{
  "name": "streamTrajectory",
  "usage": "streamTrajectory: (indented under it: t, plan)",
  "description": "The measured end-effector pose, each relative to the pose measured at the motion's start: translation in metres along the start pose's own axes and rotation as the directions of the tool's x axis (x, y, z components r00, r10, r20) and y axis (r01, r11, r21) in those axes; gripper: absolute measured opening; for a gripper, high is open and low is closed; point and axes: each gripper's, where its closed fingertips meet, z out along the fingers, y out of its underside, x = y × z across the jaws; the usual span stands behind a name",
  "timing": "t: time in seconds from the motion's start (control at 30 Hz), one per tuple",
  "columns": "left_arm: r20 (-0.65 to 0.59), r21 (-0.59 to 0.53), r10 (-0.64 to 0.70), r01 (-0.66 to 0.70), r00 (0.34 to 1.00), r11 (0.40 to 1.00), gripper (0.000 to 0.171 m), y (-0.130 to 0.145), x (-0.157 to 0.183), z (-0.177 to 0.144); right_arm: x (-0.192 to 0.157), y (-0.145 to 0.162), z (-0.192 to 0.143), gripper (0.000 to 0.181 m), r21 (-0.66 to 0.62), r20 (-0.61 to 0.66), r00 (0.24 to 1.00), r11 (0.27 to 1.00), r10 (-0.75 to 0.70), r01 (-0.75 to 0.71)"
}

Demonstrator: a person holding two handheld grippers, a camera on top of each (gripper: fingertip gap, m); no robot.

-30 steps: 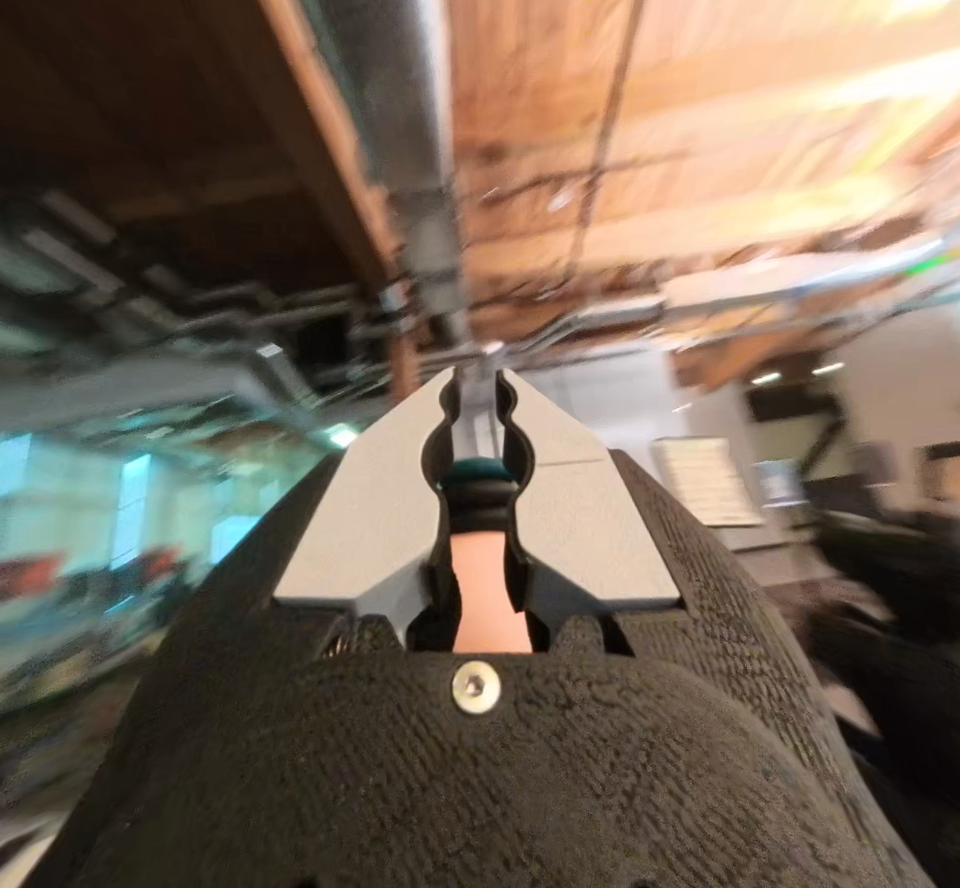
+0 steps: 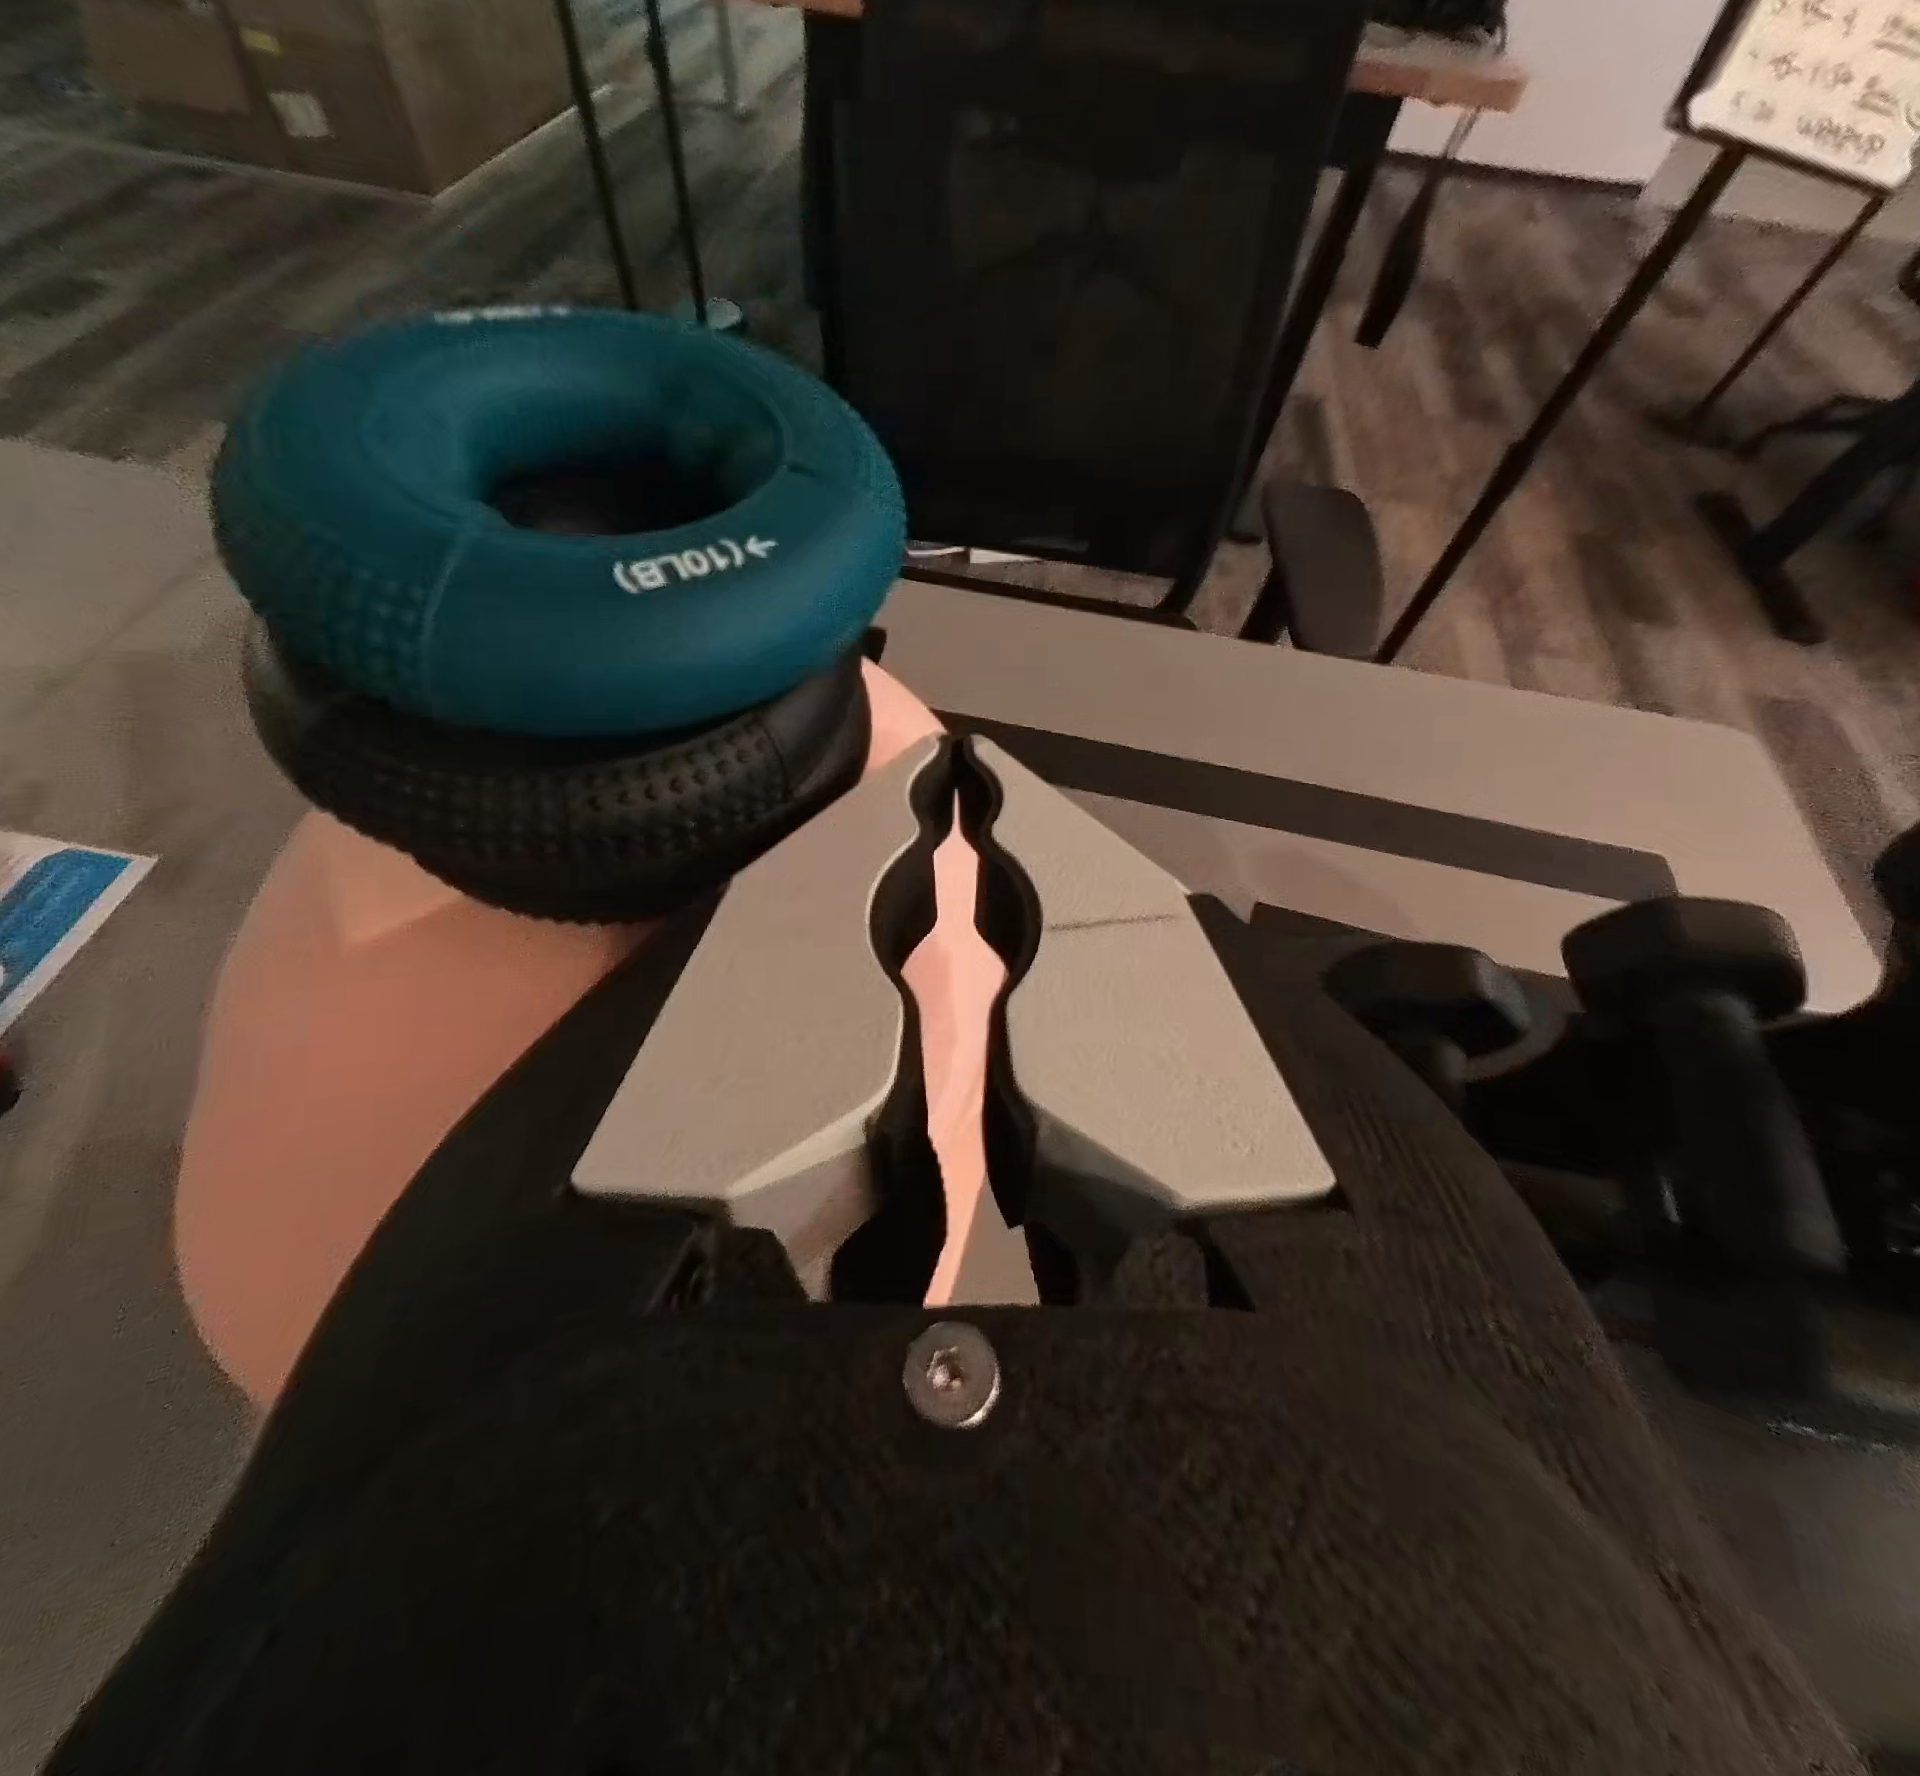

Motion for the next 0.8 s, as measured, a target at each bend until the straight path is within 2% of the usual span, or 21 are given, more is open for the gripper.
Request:
streamTrajectory:
  t: [0.1, 0.27, 0.47, 0.57, 0.7, 0.8]
  plan:
    - [-0.002, -0.001, 0.003, -0.003, 1.000, 1.000, 0.025, 0.000, 0.000, 0.000, -0.013, -0.013, -0.004, 0.000, 0.027, 0.001, 0.998, 0.997, -0.066, 0.066]
    - [0.001, -0.015, 0.003, -0.003, 1.000, 1.000, 0.026, 0.003, 0.000, 0.001, -0.054, -0.040, -0.015, 0.000, 0.101, 0.025, 0.971, 0.967, -0.236, 0.232]
    - [-0.001, -0.027, 0.008, -0.008, 1.000, 1.000, 0.027, 0.006, 0.000, 0.002, -0.082, -0.051, -0.044, 0.000, 0.191, -0.075, 0.942, 0.923, -0.327, 0.335]
    - [-0.001, -0.033, 0.006, -0.006, 1.000, 0.999, 0.027, 0.007, -0.001, 0.003, -0.103, -0.041, -0.069, 0.000, 0.278, -0.134, 0.927, 0.884, -0.351, 0.375]
    - [-0.004, -0.040, 0.008, -0.008, 1.000, 0.999, 0.027, 0.008, 0.000, 0.003, -0.130, -0.005, -0.099, 0.000, 0.380, -0.192, 0.923, 0.842, -0.334, 0.384]
    - [0.001, -0.041, 0.025, -0.025, 1.000, 0.999, 0.027, 0.009, 0.000, 0.003, -0.159, 0.034, -0.109, 0.000, 0.454, -0.126, 0.948, 0.833, -0.292, 0.317]
